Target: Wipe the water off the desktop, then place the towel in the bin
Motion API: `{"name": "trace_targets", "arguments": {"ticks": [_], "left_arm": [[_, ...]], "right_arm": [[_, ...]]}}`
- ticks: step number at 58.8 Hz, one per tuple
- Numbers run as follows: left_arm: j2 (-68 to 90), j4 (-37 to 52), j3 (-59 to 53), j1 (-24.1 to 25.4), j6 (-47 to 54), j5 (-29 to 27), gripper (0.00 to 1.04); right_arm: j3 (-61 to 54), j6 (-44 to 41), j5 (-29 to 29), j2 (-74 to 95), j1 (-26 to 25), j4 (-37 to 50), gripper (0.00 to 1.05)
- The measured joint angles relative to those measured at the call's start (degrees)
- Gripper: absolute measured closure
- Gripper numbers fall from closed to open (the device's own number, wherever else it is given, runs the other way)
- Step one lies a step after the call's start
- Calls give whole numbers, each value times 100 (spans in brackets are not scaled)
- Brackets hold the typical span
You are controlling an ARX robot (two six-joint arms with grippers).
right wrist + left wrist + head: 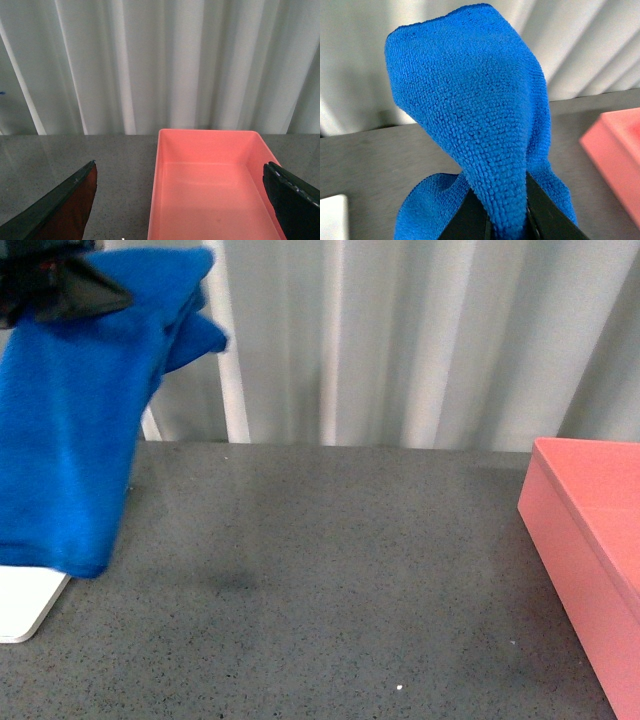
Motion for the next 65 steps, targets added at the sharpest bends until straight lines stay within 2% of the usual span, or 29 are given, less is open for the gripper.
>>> {"name": "trace_targets", "arguments": {"ticks": [9, 18, 26, 38, 39, 41, 44, 49, 53, 57, 65], "left_arm": [[-308, 876, -431, -800, -1252, 492, 99], [-299, 1408, -546, -1268, -2085, 479, 99], [-227, 1499, -546, -1464, -2302, 385, 99], [-184, 1499, -546, -1484, -2385, 365, 99], [-184, 1499, -546, -1484, -2385, 363, 99], [-184, 1499, -546, -1484, -2389, 358, 99], [-181, 1497, -549, -1484, -2391, 348, 99], [-181, 1502, -549, -1486, -2391, 350, 99], [-179, 1502, -549, -1486, -2391, 350, 99], [-179, 1502, -549, -1486, -2391, 350, 99], [-175, 1502, -549, -1482, -2391, 345, 99]], "right_arm": [[0, 0, 0, 0, 0, 0, 7], [0, 0, 0, 0, 0, 0, 7], [0, 0, 0, 0, 0, 0, 7], [0, 0, 0, 0, 0, -2, 7], [35, 4, -125, 87, -11, -125, 7], [197, -2, -332, 643, 31, -203, 7], [387, -59, -229, 1617, 227, 275, 7], [975, -365, -208, 3661, 798, 1519, 7], [1659, -527, -466, 5370, 1270, 2299, 7], [2203, -435, -811, 6647, 1582, 2516, 7], [2817, 39, -1300, 7969, 1974, 2704, 7]]}}
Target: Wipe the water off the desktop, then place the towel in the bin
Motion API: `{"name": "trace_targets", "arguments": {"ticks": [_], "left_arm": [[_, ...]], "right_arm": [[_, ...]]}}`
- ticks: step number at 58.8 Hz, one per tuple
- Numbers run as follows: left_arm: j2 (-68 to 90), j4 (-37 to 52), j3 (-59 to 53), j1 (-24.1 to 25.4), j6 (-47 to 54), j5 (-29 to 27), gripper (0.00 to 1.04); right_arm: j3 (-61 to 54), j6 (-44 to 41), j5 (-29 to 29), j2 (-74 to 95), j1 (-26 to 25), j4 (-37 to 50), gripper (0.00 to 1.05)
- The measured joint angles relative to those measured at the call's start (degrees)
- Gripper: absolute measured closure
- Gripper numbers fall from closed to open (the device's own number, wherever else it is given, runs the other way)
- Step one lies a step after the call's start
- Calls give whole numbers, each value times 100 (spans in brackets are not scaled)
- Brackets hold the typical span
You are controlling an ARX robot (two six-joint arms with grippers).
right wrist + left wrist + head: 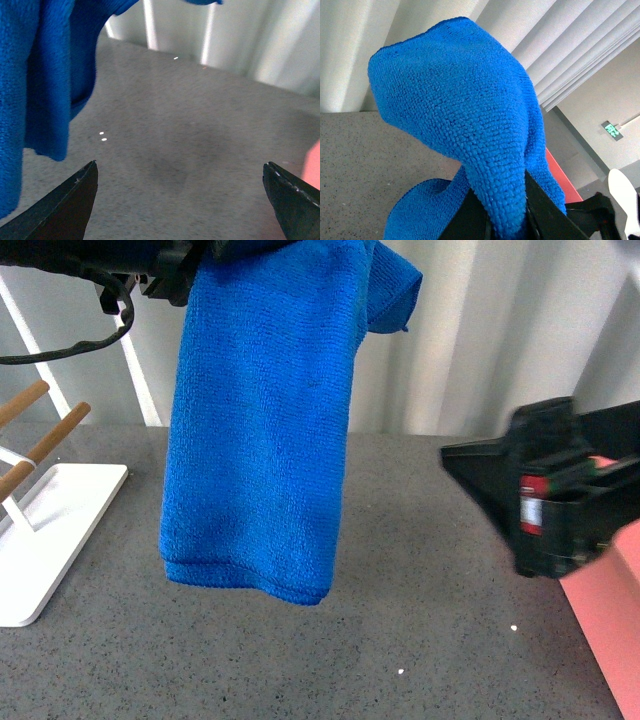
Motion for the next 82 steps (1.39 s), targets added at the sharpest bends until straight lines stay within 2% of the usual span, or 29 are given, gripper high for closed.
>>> {"name": "trace_targets", "arguments": {"ticks": [8, 22, 55, 63, 82], "left_arm": [[0, 0, 0, -2, 0, 4, 99], [0, 0, 0, -4, 0, 2, 99], [0, 0, 0, -4, 0, 2, 99], [0, 0, 0, -4, 0, 4, 99], [0, 0, 0, -7, 0, 0, 99]], "right_arm": [[382, 503, -354, 503, 304, 153, 7], [651, 667, -717, 629, 549, 195, 7], [730, 1161, -1399, 452, 549, 356, 7], [660, 1209, -1711, 365, 522, 531, 7], [863, 1434, -1985, 549, 417, 616, 7]]}}
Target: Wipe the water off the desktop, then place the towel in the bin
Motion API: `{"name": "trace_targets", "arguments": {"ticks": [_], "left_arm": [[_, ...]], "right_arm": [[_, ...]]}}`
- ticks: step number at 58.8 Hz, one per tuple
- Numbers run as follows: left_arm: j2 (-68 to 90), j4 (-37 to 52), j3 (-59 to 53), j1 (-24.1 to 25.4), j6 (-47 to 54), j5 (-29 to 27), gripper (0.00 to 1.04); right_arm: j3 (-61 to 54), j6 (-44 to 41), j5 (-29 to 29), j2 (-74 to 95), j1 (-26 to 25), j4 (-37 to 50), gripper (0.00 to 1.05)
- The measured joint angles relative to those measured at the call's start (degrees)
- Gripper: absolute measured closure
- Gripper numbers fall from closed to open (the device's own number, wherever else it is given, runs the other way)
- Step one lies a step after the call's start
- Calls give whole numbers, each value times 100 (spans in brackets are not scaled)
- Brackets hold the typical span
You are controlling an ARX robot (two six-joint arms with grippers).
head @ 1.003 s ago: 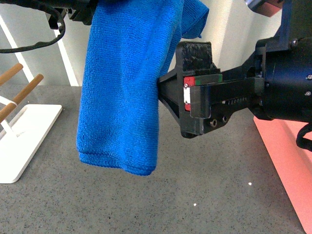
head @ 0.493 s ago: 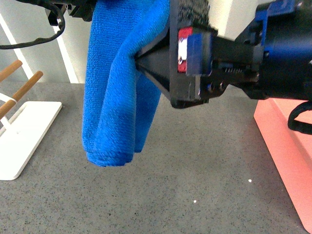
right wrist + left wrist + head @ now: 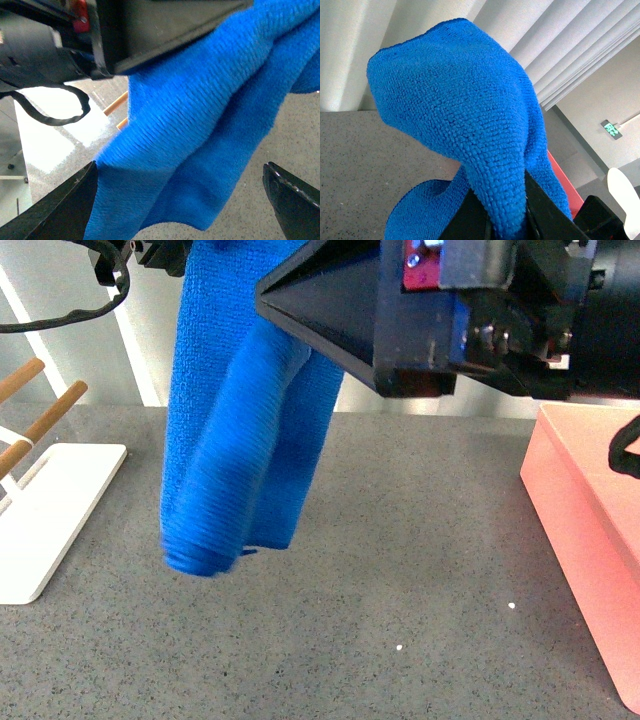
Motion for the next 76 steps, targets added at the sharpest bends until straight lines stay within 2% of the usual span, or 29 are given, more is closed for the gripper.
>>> {"name": "trace_targets", "arguments": {"ticks": [9, 27, 43, 55, 64, 71, 76], "left_arm": [[0, 0, 0, -4, 0, 4, 99], [0, 0, 0, -4, -2, 2, 99], [0, 0, 0, -4, 0, 2, 99], [0, 0, 0, -4, 0, 0, 99], [0, 0, 0, -4, 0, 0, 99], [0, 0, 0, -4, 0, 0, 99], [0, 0, 0, -4, -9, 0, 86]], "right_arm": [[286, 52, -374, 507, -66, 140, 7], [933, 195, -417, 1410, -125, 195, 7], [1250, 476, -719, 1829, -46, 507, 8], [1270, 584, -660, 1856, 17, 623, 33], [1270, 568, -566, 1856, 39, 610, 62], [1268, 538, -555, 1856, 57, 608, 78], [1268, 503, -553, 1853, 66, 605, 90]]}}
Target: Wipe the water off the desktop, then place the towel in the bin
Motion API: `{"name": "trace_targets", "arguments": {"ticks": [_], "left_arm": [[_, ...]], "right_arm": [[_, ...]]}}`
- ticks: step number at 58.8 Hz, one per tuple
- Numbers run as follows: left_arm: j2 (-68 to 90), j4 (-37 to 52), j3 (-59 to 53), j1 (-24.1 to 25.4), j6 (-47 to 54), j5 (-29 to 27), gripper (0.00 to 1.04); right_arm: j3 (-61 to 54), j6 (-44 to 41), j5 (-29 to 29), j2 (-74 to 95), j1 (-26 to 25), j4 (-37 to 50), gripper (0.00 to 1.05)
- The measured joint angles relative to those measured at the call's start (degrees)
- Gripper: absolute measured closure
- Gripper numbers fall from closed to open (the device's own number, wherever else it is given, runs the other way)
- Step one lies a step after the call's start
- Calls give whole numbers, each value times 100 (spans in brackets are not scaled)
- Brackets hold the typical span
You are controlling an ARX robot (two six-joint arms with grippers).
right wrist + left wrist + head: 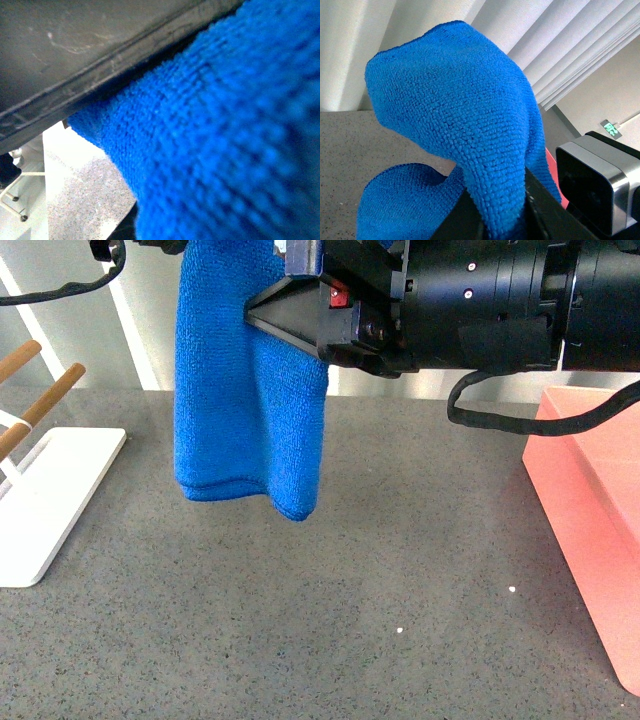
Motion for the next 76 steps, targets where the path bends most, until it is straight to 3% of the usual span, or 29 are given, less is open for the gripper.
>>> {"name": "trace_targets", "arguments": {"ticks": [6, 15, 31, 34, 35, 38, 39, 44, 50, 55, 69, 76], "left_arm": [[0, 0, 0, 0, 0, 0, 73], [0, 0, 0, 0, -4, 4, 47], [0, 0, 0, 0, -4, 4, 8], [0, 0, 0, 0, -4, 4, 5], [0, 0, 0, 0, -4, 4, 6], [-7, 210, -76, -101, 227, -682, 11], [-35, 435, -173, -140, 492, -1272, 14], [-258, 1008, -691, -162, 1314, -3003, 27], [-667, 1307, -1342, -17, 2033, -4035, 41], [-1027, 1467, -1836, 175, 2343, -4100, 54], [-2028, 1692, -3176, 614, 2618, -3641, 100], [-2524, 1696, -3661, 820, 2660, -3471, 101]], "right_arm": [[0, -50, 26, 0, 4, -50, 101], [-2, -109, 92, -28, 4, -138, 101], [-133, -262, 208, -225, 0, -282, 101], [-164, -280, 238, -251, -4, -308, 101], [-181, -293, 247, -267, -4, -328, 101], [-212, -304, 251, -289, -13, -369, 101], [-221, -308, 251, -295, -15, -374, 101], [-264, -334, 262, -323, -20, -442, 101], [-330, -356, 278, -356, -46, -490, 101], [-361, -378, 289, -407, -94, -498, 101], [-457, -398, 258, -538, -85, -509, 101], [-498, -433, 258, -590, -116, -538, 101]]}}
